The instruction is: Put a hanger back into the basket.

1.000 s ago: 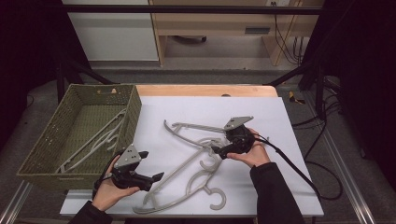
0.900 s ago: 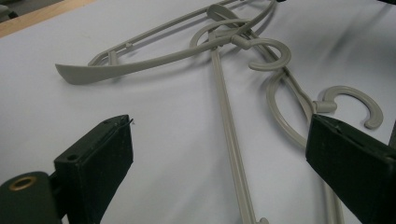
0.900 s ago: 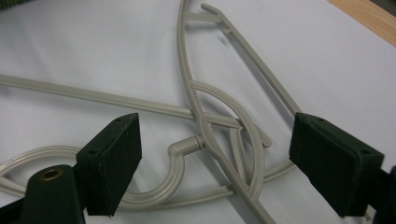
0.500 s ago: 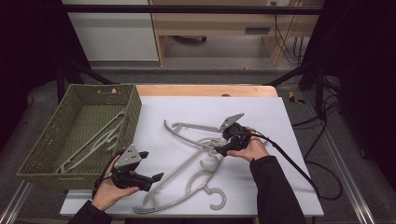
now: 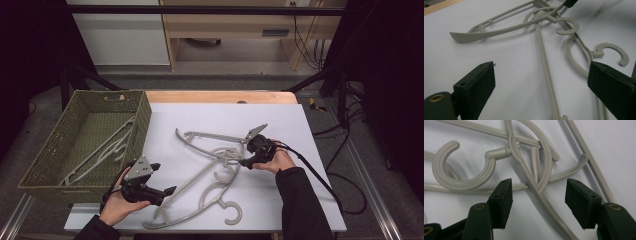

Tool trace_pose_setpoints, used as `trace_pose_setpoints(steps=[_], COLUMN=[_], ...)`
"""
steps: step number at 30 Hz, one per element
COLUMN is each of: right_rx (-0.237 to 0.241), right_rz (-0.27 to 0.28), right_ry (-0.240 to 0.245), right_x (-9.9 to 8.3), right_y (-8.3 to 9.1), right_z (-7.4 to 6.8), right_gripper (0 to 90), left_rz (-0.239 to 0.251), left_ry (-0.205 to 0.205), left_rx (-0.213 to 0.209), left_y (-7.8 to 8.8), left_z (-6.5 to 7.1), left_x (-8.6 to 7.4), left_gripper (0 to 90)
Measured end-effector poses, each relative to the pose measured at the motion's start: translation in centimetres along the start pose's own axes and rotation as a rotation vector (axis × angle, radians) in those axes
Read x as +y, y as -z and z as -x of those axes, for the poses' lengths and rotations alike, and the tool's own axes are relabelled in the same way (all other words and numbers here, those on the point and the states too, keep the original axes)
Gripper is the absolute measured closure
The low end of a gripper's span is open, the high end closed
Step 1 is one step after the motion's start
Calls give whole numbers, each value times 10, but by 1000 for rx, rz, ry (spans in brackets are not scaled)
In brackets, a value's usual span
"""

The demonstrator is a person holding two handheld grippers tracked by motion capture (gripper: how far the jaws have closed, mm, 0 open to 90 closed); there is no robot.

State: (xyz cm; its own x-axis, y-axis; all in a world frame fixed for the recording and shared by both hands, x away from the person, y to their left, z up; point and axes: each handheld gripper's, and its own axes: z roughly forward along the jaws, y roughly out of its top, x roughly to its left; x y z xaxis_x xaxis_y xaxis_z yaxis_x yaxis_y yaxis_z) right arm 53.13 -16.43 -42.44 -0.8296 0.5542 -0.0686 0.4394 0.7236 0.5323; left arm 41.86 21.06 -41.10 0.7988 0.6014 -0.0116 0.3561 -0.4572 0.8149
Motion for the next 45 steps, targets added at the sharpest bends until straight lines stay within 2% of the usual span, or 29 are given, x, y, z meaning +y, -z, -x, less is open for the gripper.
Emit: trace_pose_setpoints(steps=[5, 13, 19, 23, 26, 29, 31, 39, 45], right_rx=[10, 23, 41, 61, 57, 55, 76, 96, 112], right_rz=[-11, -33, -59, -57, -62, -53, -52, -50, -54], right_ry=[-7, 9, 39, 67, 77, 97, 98, 153, 159], right_x=[-4, -10, -11, -12, -13, -14, -14, -15, -15], right_y=[-3, -11, -17, -24, -26, -27, -26, -25, -20], right_z=[3, 10, 10, 10, 11, 13, 13, 15, 15], right_gripper=[420, 493, 550, 587, 627, 684, 694, 738, 780], left_rz=[3, 0, -8, -9, -12, -12, -13, -15, -14], left_ry=[1, 1, 1, 1, -1, 0, 0, -3, -2], left_rx=[1, -1, -1, -2, 0, 0, 1, 2, 0], left_y=[0, 0, -2, -2, -2, -2, -3, -3, -3], left_z=[0, -1, -1, -1, -2, -2, -2, -2, -1], left_x=[0, 0, -1, -1, -2, -2, -2, -2, -2], left_gripper=[74, 75, 75, 76, 76, 77, 77, 78, 78])
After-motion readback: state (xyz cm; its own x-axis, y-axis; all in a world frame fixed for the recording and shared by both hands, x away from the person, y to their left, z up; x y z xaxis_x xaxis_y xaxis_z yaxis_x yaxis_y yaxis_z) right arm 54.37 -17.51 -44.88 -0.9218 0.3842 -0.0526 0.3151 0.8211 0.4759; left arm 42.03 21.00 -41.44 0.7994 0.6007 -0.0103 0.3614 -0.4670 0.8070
